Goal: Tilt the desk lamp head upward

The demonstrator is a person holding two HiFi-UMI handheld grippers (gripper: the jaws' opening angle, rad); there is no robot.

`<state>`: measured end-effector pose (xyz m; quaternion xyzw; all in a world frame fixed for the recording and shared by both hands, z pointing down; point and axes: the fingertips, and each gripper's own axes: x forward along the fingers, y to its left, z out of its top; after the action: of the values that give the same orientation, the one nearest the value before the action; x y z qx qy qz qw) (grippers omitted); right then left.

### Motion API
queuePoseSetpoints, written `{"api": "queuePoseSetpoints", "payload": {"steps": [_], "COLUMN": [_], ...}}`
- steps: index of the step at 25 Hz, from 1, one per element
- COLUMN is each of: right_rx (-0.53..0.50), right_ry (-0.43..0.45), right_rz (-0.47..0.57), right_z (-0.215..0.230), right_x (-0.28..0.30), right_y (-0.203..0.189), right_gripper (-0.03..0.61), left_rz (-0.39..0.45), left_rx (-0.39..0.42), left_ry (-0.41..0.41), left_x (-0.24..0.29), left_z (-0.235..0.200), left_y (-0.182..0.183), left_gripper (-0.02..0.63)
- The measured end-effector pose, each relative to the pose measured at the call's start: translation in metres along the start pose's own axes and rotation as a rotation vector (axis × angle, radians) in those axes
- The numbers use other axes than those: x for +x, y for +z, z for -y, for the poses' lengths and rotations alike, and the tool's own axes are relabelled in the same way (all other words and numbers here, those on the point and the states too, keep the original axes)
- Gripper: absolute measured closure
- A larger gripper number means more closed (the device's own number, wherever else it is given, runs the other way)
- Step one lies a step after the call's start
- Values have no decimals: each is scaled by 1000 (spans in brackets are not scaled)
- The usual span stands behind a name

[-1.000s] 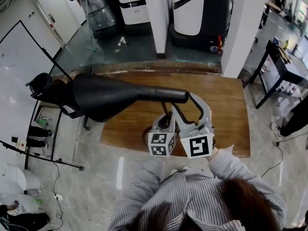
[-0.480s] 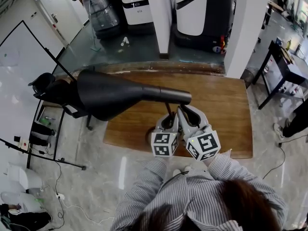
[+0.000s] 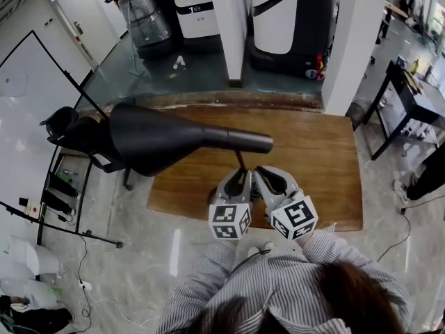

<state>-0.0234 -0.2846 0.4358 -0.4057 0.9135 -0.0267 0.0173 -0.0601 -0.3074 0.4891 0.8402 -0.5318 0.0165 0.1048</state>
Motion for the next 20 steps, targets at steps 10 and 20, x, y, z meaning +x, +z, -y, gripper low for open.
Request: {"api": "queuePoseSetpoints", "payload": {"steps": [10, 20], "right_rx": [-12, -39], "right_ry": [78, 84], "right_rz": [-78, -108], "right_z": [-24, -32], "right_x": [-13, -19], "right_y": [-26, -29], "right_gripper": [578, 578], "left_rz": [63, 68], "left_rx": [-15, -46], "left_ry": [27, 58], "left_x": [-50, -67], "left_z": [12, 14], "left_y": [20, 15], "left_gripper": [623, 624]}}
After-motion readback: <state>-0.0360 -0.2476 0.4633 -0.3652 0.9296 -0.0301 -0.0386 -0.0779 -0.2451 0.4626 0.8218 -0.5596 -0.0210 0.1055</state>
